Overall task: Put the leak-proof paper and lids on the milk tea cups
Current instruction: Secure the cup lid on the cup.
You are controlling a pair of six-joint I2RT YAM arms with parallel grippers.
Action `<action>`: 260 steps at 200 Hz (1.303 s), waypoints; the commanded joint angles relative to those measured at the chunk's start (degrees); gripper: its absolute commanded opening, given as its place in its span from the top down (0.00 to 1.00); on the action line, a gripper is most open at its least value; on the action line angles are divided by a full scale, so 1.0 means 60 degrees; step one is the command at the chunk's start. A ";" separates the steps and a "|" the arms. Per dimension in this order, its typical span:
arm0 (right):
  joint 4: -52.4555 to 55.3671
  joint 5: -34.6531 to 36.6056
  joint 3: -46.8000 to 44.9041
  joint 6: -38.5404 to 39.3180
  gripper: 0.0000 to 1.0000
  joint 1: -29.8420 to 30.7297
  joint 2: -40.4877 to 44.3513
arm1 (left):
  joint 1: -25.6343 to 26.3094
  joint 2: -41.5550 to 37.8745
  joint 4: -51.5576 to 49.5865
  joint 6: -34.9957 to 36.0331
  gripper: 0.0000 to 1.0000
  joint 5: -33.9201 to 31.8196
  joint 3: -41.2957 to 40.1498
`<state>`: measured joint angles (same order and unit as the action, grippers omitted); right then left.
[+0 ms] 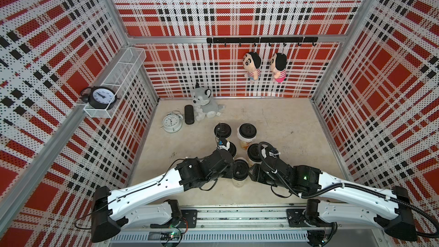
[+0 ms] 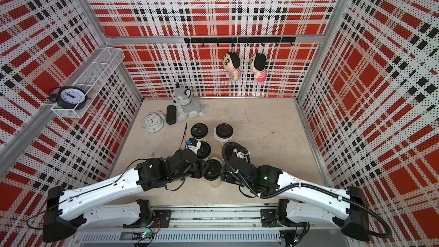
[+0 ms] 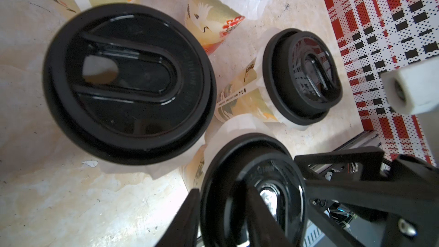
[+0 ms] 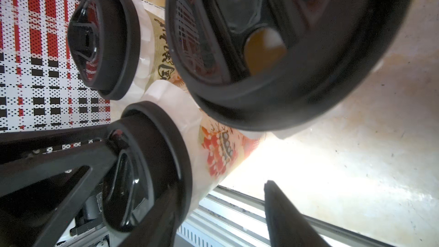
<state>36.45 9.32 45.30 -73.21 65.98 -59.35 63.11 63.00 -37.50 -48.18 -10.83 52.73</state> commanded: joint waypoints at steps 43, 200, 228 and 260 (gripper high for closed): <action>0.2665 -0.0647 -0.0935 0.0269 0.41 0.0169 -0.1131 | 0.0197 0.0153 -0.1222 -0.0022 0.64 0.0598 -0.0874; 0.3415 0.0724 0.3716 0.2955 0.36 -0.0585 -0.1343 | 0.0178 -0.0232 -0.1104 -0.0304 0.64 0.0512 -0.1303; 0.3199 0.0193 0.3369 0.2881 0.37 -0.0586 -0.1246 | 0.0175 -0.0261 -0.1104 -0.0334 0.64 0.0496 -0.1303; 0.3104 -0.0144 0.2810 0.2459 0.39 -0.0413 -0.0900 | 0.0183 -0.0296 -0.1104 -0.0363 0.64 0.0516 -0.1346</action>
<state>55.40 10.48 64.18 -56.69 62.67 -66.94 63.79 59.18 -33.91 -50.92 -9.78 48.23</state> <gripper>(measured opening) 0.618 0.364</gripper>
